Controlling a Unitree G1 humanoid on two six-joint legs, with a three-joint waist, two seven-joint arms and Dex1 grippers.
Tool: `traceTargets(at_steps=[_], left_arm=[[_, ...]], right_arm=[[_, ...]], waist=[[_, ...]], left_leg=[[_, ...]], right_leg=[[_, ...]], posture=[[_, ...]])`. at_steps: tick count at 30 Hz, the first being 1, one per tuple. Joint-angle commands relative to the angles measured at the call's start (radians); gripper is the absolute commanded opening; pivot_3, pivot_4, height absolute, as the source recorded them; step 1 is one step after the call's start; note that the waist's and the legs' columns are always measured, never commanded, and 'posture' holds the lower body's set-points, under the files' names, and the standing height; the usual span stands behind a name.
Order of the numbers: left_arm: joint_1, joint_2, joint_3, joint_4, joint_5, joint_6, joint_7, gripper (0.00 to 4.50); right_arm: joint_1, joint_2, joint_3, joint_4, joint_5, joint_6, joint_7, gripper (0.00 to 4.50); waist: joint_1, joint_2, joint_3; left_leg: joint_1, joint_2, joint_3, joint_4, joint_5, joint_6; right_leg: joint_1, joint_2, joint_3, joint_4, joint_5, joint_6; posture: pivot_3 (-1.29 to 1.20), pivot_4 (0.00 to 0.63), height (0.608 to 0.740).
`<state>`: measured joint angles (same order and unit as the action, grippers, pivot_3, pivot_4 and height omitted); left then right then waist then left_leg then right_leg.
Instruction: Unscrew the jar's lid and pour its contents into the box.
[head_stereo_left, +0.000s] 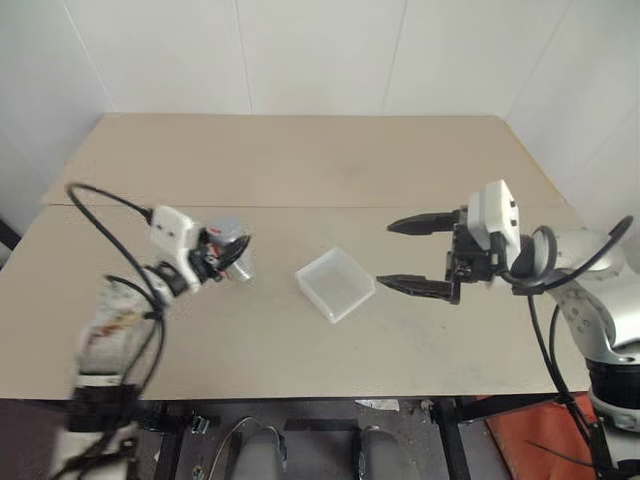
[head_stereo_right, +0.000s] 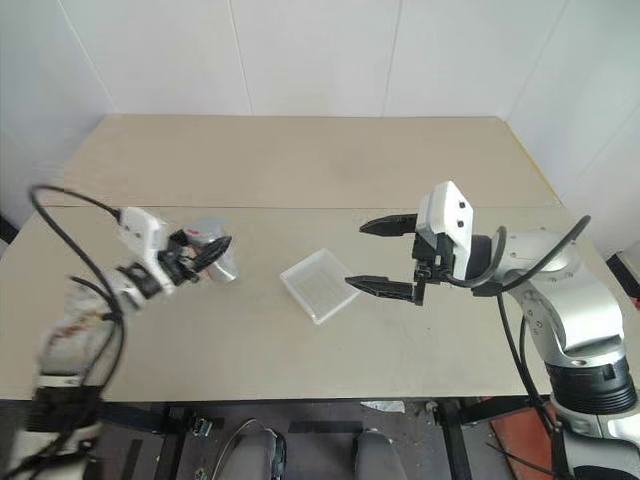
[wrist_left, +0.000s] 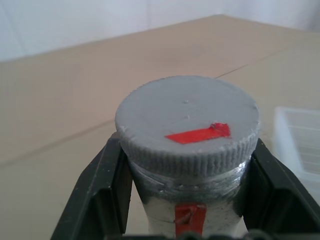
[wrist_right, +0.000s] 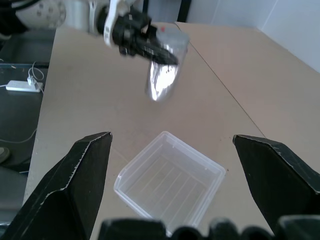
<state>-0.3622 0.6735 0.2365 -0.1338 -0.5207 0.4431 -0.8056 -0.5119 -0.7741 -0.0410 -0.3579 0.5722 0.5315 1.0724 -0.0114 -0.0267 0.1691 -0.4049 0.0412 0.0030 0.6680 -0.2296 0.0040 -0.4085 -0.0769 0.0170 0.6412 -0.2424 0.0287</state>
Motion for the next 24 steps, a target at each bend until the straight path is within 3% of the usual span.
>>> traceTargets(at_steps=[1,7,15,24], left_arm=[[-0.046,0.07,0.015,0.047,-0.1,-0.013,-0.236,2.43],[-0.174,0.076,-0.089,0.156,-0.07,-0.09,-0.44,2.43],[-0.349,-0.048,-0.204,0.277,-0.028,-0.153,-0.522,2.43],[-0.441,-0.096,-0.244,0.378,0.019,-0.219,-0.597,2.43]], right_arm=[[-0.045,0.028,0.01,-0.017,0.014,-0.011,-0.015,4.5],[-0.142,0.115,0.045,-0.024,0.052,0.054,-0.067,4.5],[-0.349,0.293,0.135,-0.01,0.07,0.269,-0.288,4.5],[-0.457,0.407,0.212,0.041,0.0,0.376,-0.446,4.5]], waist=[[0.0,0.0,0.0],[0.001,0.0,0.0],[-0.006,0.0,0.0],[-0.003,0.0,0.0]], left_leg=[[0.0,0.0,0.0,0.0,0.0,0.0],[0.0,0.0,0.0,0.0,0.0,0.0],[-0.003,0.0,0.0,0.0,0.0,0.0],[-0.011,0.0,0.0,0.0,0.001,0.0]], right_leg=[[0.0,0.0,0.0,0.0,0.0,0.0],[0.0,0.0,0.0,0.0,0.0,0.0],[-0.003,0.0,0.0,0.002,0.0,0.0],[-0.014,0.001,0.001,0.007,0.0,0.0]], posture=[[0.0,0.15,0.74],[0.0,0.15,0.74],[0.0,0.15,0.74],[0.0,0.15,0.74]])
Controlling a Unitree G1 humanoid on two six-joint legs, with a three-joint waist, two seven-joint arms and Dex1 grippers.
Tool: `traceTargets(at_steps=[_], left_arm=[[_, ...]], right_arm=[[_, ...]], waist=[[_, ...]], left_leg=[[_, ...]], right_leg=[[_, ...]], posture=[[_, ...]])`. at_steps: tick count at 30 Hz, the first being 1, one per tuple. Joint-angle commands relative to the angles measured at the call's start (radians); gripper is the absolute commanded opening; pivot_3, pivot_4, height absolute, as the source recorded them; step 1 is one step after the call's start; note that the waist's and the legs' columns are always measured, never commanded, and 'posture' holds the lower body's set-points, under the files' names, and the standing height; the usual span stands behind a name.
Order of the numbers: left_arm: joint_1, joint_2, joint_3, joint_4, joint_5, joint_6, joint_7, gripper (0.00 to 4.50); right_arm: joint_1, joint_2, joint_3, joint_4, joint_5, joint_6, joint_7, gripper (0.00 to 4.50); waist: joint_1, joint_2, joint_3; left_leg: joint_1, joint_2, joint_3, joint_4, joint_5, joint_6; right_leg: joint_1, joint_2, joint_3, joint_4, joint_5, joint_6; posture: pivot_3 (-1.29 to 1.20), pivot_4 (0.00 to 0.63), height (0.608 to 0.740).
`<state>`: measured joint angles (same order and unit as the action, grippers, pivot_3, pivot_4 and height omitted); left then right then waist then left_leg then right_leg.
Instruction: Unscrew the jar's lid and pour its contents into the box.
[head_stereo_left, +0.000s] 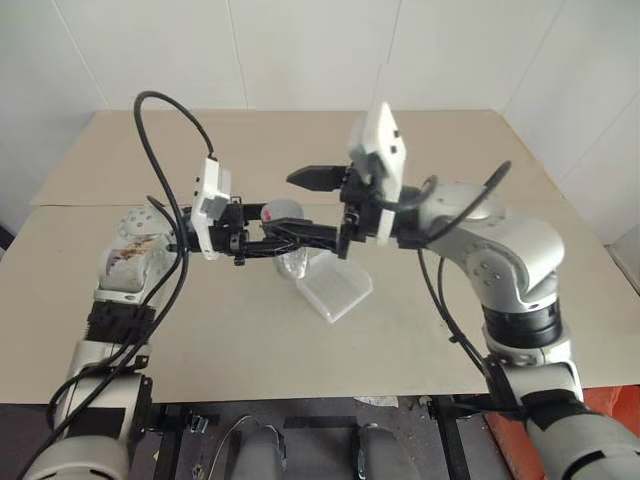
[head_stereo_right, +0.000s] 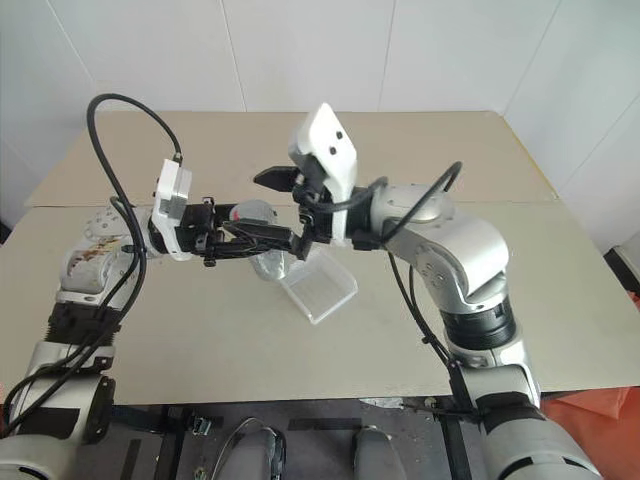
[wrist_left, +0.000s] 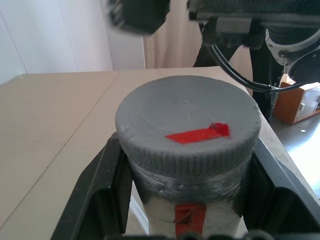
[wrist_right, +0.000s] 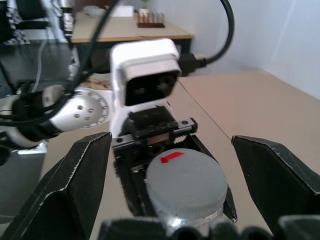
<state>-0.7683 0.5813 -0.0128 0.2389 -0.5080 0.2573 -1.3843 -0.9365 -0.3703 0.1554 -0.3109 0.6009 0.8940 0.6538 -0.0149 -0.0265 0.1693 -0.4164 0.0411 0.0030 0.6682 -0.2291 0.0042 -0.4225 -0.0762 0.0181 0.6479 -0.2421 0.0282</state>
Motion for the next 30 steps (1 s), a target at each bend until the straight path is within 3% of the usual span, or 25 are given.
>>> traceTargets(at_steps=[1,10,13,17,20,23,30], left_arm=[[-0.041,-0.008,0.005,0.012,0.01,-0.038,-0.021,2.43],[-0.052,-0.019,0.01,0.025,0.017,-0.056,-0.037,2.43],[-0.048,-0.017,0.012,0.026,0.018,-0.059,-0.043,2.43],[-0.046,-0.013,0.009,0.031,0.028,-0.068,-0.053,2.43],[-0.048,-0.012,0.008,0.035,0.031,-0.077,-0.064,2.43],[-0.056,-0.012,0.007,0.038,0.018,-0.082,-0.103,2.43],[-0.087,-0.003,-0.04,0.025,-0.092,-0.07,-0.23,2.43]], right_arm=[[-0.034,0.005,0.024,-0.001,-0.037,0.014,-0.029,4.5],[-0.04,0.025,0.046,0.029,-0.078,0.007,-0.035,4.5],[-0.04,0.033,0.043,0.037,-0.082,-0.001,-0.028,3.93],[-0.037,0.039,0.034,0.035,-0.076,-0.009,-0.014,2.75],[-0.033,0.034,0.026,0.032,-0.059,-0.01,0.012,2.75],[-0.011,0.022,0.003,0.049,-0.02,-0.064,0.109,2.75],[-0.01,-0.04,0.028,0.224,0.019,-0.317,0.584,2.75]], waist=[[0.0,0.0,0.0],[-0.001,0.0,0.0],[-0.001,0.0,0.0],[-0.001,0.0,0.0],[-0.001,0.0,0.0],[0.0,0.0,0.0],[0.0,0.0,0.0]], left_leg=[[0.0,0.0,0.0,0.0,0.0,0.0],[0.0,0.0,0.0,0.0,0.0,0.0],[0.0,0.0,0.0,0.0,0.0,0.0],[0.0,0.0,0.0,0.0,0.0,0.0],[0.0,0.0,0.0,0.0,0.0,0.0],[0.0,0.0,0.0,0.0,0.0,0.0],[0.0,0.0,0.0,0.001,0.0,0.0]], right_leg=[[0.0,0.0,0.0,0.0,0.0,0.0],[0.0,0.0,0.0,0.0,0.0,0.0],[0.0,0.0,0.0,0.0,0.0,0.0],[0.0,0.0,0.0,0.0,0.0,0.0],[0.0,0.0,0.0,0.0,0.0,0.0],[0.0,0.0,0.0,0.0,0.0,0.0],[0.001,0.0,0.0,-0.002,0.0,0.0]], posture=[[0.0,0.15,0.74],[0.0,0.15,0.74],[0.0,0.15,0.74],[0.0,0.15,0.74],[0.0,0.15,0.74],[0.0,0.15,0.74],[0.0,0.15,0.74]])
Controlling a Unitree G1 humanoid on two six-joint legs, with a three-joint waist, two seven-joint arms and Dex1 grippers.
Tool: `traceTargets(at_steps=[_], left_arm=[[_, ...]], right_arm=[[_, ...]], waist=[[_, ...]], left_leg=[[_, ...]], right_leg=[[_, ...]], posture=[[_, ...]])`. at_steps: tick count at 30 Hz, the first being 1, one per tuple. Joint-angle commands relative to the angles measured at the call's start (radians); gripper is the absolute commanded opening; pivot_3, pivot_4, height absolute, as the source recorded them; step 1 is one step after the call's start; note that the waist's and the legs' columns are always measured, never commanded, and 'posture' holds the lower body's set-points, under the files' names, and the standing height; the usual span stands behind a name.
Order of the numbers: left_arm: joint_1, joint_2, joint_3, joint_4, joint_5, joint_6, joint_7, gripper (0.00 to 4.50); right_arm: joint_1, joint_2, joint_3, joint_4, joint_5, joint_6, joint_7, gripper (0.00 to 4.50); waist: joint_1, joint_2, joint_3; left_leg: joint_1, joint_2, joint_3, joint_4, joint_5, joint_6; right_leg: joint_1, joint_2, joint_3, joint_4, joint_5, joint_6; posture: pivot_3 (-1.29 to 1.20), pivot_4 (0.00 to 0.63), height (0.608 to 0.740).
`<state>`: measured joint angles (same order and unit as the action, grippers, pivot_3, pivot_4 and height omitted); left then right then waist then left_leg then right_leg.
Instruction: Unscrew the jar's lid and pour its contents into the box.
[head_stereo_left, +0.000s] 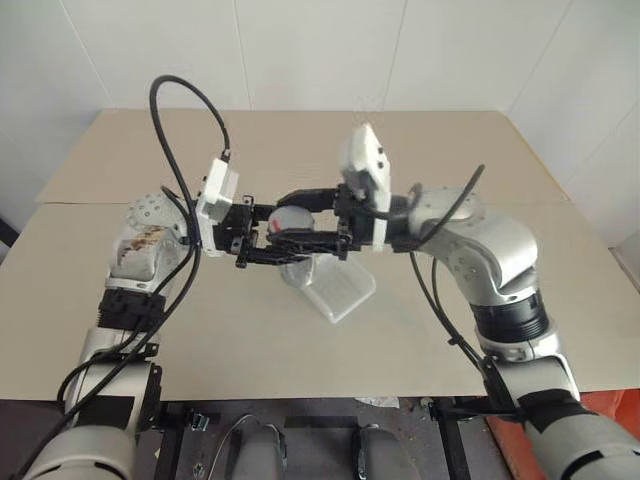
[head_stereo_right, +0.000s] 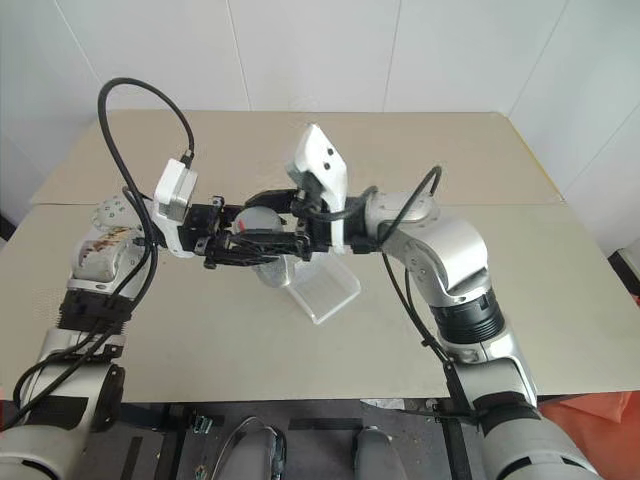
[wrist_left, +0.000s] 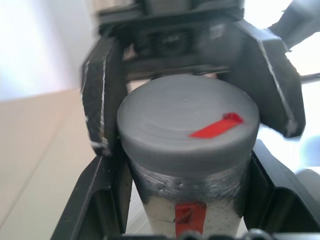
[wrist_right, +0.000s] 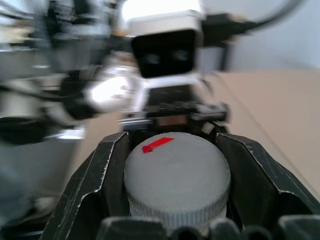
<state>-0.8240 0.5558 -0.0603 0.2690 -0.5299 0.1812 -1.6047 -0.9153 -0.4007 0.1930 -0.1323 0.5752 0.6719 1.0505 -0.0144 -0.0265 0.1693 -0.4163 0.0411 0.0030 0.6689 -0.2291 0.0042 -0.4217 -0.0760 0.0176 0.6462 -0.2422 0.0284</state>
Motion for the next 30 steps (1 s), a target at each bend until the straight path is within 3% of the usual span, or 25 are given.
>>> traceTargets(at_steps=[1,4,9,10,15,16,25,30], left_arm=[[-0.037,0.025,-0.006,-0.008,-0.096,0.012,-0.01,2.43],[-0.05,0.046,-0.067,-0.025,-0.167,0.01,-0.01,2.43],[-0.061,0.053,-0.095,-0.013,-0.172,-0.017,-0.01,2.43],[-0.056,0.056,-0.093,-0.011,-0.167,-0.022,-0.01,2.43],[-0.028,0.068,-0.067,-0.002,-0.138,-0.025,-0.01,2.43],[-0.022,0.067,-0.057,0.0,-0.127,-0.025,-0.01,2.43],[0.038,0.077,0.027,0.023,-0.031,-0.026,0.094,2.43],[0.059,0.064,0.059,0.011,-0.016,-0.017,0.14,2.43]], right_arm=[[-0.047,-0.006,-0.002,0.084,0.041,-0.119,0.241,2.75],[-0.103,0.011,0.018,0.218,0.019,-0.194,0.394,2.75],[-0.157,0.055,0.022,0.343,-0.051,-0.274,0.415,2.75],[-0.152,0.057,0.014,0.34,-0.057,-0.278,0.398,2.75],[-0.12,0.049,-0.019,0.293,-0.073,-0.263,0.326,4.33],[-0.11,0.044,-0.029,0.272,-0.078,-0.263,0.301,4.46],[0.016,-0.026,-0.132,-0.02,-0.047,-0.131,0.036,4.46],[0.06,-0.001,-0.095,-0.182,-0.083,-0.04,-0.141,4.46]], waist=[[-0.002,0.0,0.0],[-0.009,0.0,0.0],[-0.012,0.0,0.0],[-0.01,0.0,0.0],[-0.001,0.001,0.0],[0.0,0.001,0.0],[0.002,0.001,0.0],[-0.003,0.001,0.0]], left_leg=[[0.0,0.0,0.0,0.0,0.0,0.0],[0.001,0.001,0.0,0.001,0.0,0.0],[0.001,0.002,0.0,0.0,0.0,0.0],[0.001,0.002,0.0,0.0,0.0,0.0],[0.0,0.002,0.0,0.0,0.0,0.0],[0.0,0.002,0.0,0.0,0.0,0.0],[0.0,0.002,0.0,0.001,0.0,0.0],[0.0,0.002,0.0,0.0,0.0,0.0]], right_leg=[[0.0,0.0,0.0,0.001,0.0,0.0],[-0.001,0.001,0.0,0.001,0.0,0.0],[-0.001,0.002,0.0,0.002,0.0,0.0],[-0.001,0.002,0.0,0.002,0.0,0.0],[-0.001,0.002,0.0,0.002,0.0,0.0],[-0.001,0.002,0.0,0.002,0.0,0.0],[-0.001,0.001,0.0,0.002,0.0,0.0],[-0.001,0.001,0.0,0.002,0.0,0.0]], posture=[[0.0,0.15,0.74],[0.0,0.15,0.74],[0.0,0.15,0.74],[0.0,0.15,0.74],[0.0,0.15,0.74],[0.0,0.15,0.74],[0.0,0.15,0.74],[0.0,0.15,0.74]])
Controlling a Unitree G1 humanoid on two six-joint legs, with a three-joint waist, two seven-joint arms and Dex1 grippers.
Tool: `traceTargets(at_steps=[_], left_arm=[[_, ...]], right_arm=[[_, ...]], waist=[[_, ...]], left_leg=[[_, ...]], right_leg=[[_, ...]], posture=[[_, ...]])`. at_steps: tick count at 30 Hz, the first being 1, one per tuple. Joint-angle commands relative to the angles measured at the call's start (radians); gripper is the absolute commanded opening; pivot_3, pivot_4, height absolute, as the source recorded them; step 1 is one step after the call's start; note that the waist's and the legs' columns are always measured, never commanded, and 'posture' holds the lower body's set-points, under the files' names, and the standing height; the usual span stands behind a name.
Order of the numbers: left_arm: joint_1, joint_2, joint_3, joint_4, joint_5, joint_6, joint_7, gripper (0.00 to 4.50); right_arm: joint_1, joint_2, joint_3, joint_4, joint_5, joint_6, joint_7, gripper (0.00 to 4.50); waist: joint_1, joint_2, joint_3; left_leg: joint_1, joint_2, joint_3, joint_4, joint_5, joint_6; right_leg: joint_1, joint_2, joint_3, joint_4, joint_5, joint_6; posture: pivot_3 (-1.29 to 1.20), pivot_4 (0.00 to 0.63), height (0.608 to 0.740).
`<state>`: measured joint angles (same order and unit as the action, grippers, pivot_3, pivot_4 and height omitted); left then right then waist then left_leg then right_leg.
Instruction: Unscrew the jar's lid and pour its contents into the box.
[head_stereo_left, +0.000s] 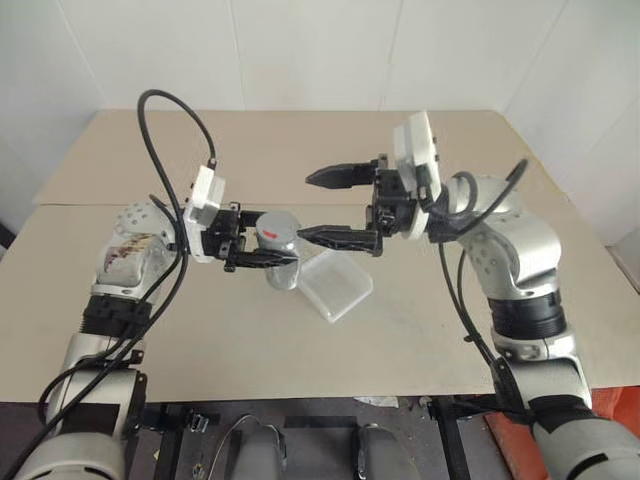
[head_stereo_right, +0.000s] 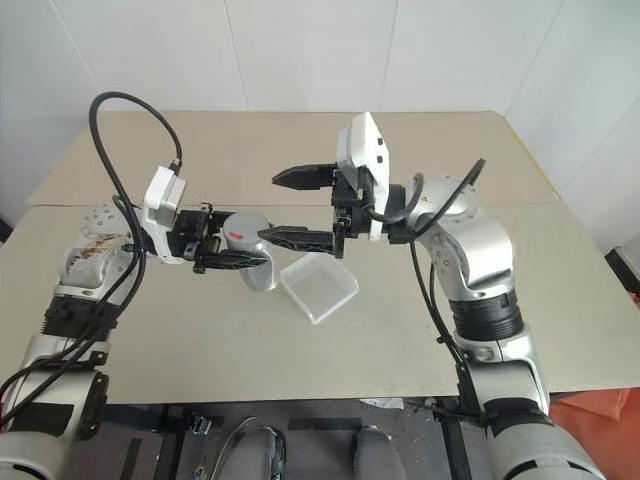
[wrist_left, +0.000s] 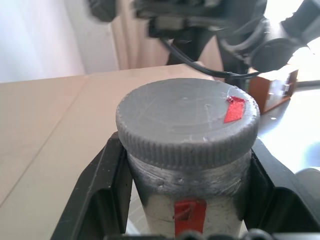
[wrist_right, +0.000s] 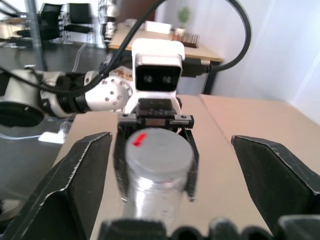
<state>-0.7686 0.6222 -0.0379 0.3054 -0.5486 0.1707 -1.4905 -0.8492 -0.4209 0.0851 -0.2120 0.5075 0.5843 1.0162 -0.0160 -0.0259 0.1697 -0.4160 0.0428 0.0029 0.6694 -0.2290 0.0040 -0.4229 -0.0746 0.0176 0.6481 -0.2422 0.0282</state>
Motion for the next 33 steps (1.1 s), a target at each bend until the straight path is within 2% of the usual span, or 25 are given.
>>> traceTargets(at_steps=[1,6,11,33], left_arm=[[0.005,-0.007,0.037,-0.03,0.006,-0.005,0.034,2.43],[0.007,-0.026,0.041,-0.045,0.012,0.003,0.051,2.43],[0.003,-0.036,0.044,-0.048,0.012,0.006,0.054,2.43],[-0.008,-0.041,0.055,-0.034,0.024,0.002,0.057,2.43]], right_arm=[[-0.008,0.037,0.032,-0.117,-0.035,0.06,-0.151,4.46],[-0.039,0.13,0.1,-0.108,-0.103,0.126,-0.32,4.46],[-0.059,0.177,0.136,-0.072,-0.15,0.148,-0.396,4.46],[-0.038,0.194,0.16,-0.099,-0.161,0.205,-0.444,4.46]], waist=[[-0.003,0.0,0.0],[0.0,0.0,0.0],[0.002,0.0,0.0],[-0.001,0.0,0.0]], left_leg=[[0.0,0.0,0.0,0.0,0.0,0.0],[0.0,0.0,0.0,0.0,0.0,0.0],[0.0,0.0,0.0,0.0,0.0,0.0],[0.0,0.0,0.0,0.0,0.0,0.0]], right_leg=[[0.0,0.0,0.0,0.0,0.0,0.0],[0.0,0.0,0.0,0.0,0.0,0.0],[0.0,0.0,0.0,0.0,0.0,0.0],[0.0,0.0,0.0,0.0,0.0,0.0]], posture=[[0.0,0.15,0.74],[0.0,0.15,0.74],[0.0,0.15,0.74],[0.0,0.15,0.74]])
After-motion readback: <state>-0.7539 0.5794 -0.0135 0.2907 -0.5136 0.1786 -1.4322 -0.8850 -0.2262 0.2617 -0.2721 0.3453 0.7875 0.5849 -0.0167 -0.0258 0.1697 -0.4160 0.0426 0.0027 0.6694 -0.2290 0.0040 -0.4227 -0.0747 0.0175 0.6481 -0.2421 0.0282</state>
